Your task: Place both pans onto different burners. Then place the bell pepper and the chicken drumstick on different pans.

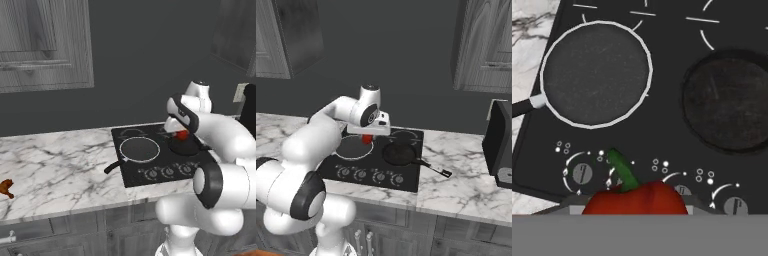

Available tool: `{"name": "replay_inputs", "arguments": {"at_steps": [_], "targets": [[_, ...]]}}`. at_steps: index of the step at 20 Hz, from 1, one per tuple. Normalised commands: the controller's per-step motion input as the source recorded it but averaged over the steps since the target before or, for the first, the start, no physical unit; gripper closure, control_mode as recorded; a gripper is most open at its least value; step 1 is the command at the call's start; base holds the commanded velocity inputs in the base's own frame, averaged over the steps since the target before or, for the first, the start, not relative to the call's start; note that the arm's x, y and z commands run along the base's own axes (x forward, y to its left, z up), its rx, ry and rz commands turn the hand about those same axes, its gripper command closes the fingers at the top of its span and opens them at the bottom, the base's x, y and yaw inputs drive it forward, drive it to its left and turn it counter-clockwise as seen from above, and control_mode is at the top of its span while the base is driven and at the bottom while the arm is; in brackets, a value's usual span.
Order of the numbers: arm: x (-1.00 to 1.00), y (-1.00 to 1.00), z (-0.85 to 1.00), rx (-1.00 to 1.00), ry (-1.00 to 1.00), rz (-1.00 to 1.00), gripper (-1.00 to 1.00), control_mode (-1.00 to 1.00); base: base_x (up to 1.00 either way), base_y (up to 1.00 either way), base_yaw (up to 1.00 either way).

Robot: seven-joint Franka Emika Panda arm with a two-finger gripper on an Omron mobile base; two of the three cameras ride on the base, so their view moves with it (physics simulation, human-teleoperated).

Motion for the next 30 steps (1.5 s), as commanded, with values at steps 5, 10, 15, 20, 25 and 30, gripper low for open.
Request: {"name": "replay_inputs", "arguments": {"at_steps": [5, 10, 15, 20, 25, 30], "targets": [[0.29, -0.60, -0.12, 0.00, 0.00, 0.00, 1.00, -1.00, 0.00, 0.00, 0.00], [0.34, -0.41, -0.23, -0.02, 0.00, 0.00, 1.00, -1.00, 0.00, 0.00, 0.00], [0.35, -0.35, -0.30, -0.03, 0.00, 0.00, 1.00, -1.00, 0.00, 0.00, 0.00], [0.30, -0.28, -0.28, -0.03, 0.00, 0.00, 1.00, -1.00, 0.00, 0.00, 0.00], [0.27, -0.18, -0.33, -0.03, 0.00, 0.00, 1.00, -1.00, 0.00, 0.00, 0.00], [0.13, -0.06, -0.34, -0.02, 0.00, 0.00, 1.00, -1.00, 0.00, 0.00, 0.00]]}}
